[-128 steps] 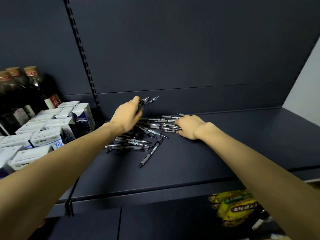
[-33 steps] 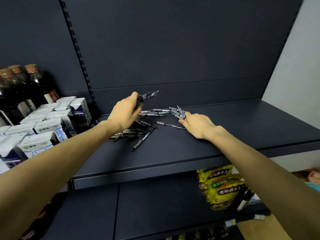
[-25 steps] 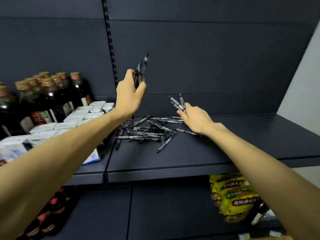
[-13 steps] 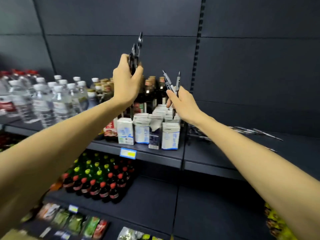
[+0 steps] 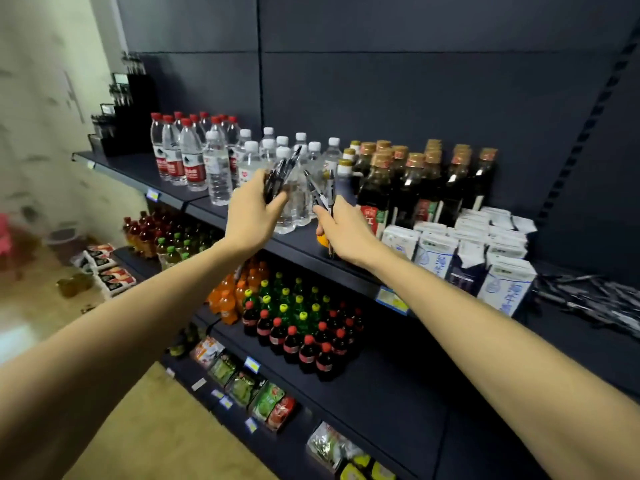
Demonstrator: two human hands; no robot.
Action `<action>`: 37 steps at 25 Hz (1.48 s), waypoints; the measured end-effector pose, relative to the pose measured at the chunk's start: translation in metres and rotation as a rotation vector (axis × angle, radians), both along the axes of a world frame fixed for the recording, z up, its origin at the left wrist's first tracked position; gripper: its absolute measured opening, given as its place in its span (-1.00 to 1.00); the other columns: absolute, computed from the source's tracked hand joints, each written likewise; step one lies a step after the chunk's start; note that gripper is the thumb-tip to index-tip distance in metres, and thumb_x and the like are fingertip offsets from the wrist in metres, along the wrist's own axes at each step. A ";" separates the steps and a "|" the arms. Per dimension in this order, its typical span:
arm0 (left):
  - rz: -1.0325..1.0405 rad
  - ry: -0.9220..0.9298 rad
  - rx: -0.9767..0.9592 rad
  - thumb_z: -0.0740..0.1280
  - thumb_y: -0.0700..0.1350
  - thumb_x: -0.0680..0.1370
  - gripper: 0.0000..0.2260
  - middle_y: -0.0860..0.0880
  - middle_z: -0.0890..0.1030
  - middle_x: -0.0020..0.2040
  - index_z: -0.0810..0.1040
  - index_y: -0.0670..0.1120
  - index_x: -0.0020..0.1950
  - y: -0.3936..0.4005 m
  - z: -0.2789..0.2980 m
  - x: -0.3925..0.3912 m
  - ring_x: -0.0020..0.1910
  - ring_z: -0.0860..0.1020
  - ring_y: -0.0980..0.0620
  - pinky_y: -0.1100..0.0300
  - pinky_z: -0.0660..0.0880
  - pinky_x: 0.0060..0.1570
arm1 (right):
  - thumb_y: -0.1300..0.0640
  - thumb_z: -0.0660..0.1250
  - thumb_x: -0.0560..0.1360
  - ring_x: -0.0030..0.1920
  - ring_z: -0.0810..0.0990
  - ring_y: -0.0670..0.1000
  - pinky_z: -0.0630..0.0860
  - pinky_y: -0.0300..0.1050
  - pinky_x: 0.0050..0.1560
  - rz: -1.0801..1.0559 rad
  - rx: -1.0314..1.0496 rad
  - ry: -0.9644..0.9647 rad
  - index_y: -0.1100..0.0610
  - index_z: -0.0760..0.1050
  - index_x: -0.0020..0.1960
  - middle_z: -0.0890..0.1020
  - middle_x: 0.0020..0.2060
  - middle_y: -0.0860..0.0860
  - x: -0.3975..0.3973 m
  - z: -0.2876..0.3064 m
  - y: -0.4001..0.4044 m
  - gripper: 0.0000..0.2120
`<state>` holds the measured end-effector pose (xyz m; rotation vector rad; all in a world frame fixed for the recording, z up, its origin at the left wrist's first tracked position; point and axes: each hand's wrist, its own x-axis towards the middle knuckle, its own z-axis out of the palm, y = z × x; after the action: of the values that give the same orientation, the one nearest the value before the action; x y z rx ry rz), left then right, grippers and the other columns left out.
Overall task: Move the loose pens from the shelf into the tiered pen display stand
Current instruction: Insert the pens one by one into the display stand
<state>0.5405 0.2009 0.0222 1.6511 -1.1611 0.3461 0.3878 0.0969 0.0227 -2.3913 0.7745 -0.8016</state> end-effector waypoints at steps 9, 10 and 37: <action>0.214 0.036 0.169 0.37 -0.13 0.52 -0.79 0.12 0.50 -0.34 0.38 0.04 -0.23 0.031 -0.083 0.127 -0.33 0.48 0.14 0.13 0.30 -0.32 | -0.07 0.13 0.70 -0.21 0.67 -0.07 0.55 0.01 0.15 0.382 0.389 0.105 0.27 0.50 0.09 0.75 -0.27 0.00 0.165 -0.099 0.011 -0.61; 0.247 0.053 0.172 0.37 -0.13 0.52 -0.80 0.15 0.49 -0.33 0.38 0.03 -0.21 0.032 -0.084 0.143 -0.33 0.45 0.16 0.12 0.26 -0.32 | -0.06 0.14 0.69 -0.18 0.69 0.05 0.56 0.06 0.19 0.433 0.449 0.113 0.27 0.53 0.08 0.76 -0.25 0.05 0.185 -0.105 0.009 -0.59; 0.450 0.195 -0.003 0.39 -0.04 0.62 -0.73 0.04 0.48 -0.28 0.36 -0.09 -0.14 0.070 -0.069 0.677 -0.28 0.41 0.05 0.02 0.26 -0.27 | 0.11 0.15 0.72 -0.40 0.59 0.00 0.46 -0.28 -0.40 0.478 0.670 0.013 0.34 0.40 0.32 0.73 -0.09 0.21 0.735 -0.069 0.018 -0.68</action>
<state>1.2172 0.2705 -0.0463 1.8917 -0.6372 0.4563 1.1232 0.1154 -0.0468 -1.8489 0.3599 -0.2655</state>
